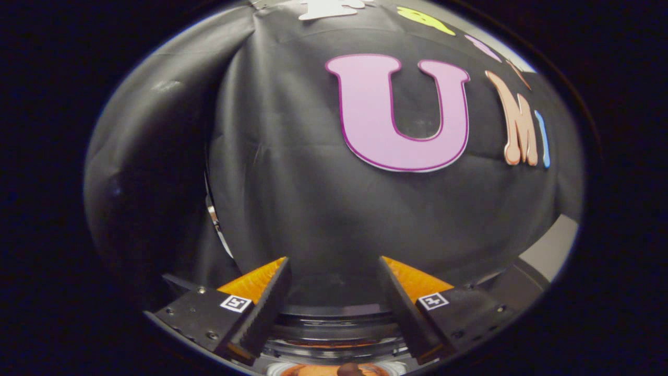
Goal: Put the clothes into the washing machine and then close the washing machine lid.
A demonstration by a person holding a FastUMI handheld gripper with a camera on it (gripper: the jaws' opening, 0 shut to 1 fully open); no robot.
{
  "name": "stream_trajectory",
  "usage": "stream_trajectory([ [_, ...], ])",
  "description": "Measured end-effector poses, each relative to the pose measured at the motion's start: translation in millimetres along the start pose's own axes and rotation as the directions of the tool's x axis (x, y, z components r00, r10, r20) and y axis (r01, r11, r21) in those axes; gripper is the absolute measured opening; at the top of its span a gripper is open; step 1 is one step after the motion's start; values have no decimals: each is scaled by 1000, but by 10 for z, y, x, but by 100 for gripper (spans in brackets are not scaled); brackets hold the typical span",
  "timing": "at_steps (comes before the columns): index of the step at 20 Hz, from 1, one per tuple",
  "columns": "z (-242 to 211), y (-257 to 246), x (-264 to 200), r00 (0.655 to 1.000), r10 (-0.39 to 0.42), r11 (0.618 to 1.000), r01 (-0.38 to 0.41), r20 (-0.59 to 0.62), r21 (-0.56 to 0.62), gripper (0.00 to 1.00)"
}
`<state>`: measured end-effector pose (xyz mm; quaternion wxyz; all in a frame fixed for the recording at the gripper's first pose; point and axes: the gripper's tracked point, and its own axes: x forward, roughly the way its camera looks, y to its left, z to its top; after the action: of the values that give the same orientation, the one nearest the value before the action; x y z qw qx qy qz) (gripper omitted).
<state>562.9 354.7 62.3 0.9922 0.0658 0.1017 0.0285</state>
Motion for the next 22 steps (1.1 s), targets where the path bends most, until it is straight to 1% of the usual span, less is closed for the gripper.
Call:
stream_trajectory([
  [2, 65, -87, -56, 1000, -4, 1000, 5, 8, -8, 100],
  [6, 24, -46, -163, 1000, -18, 1000, 18, -12, -11, 99],
  [11, 26, -51, -314, 1000, -17, 1000, 17, -4, -13, 99],
  [15, 7, -75, -474, 999, -42, 999, 42, 27, -12, 99],
  [22, -40, -54, -765, 997, -40, 999, 41, 58, -12, 99],
])
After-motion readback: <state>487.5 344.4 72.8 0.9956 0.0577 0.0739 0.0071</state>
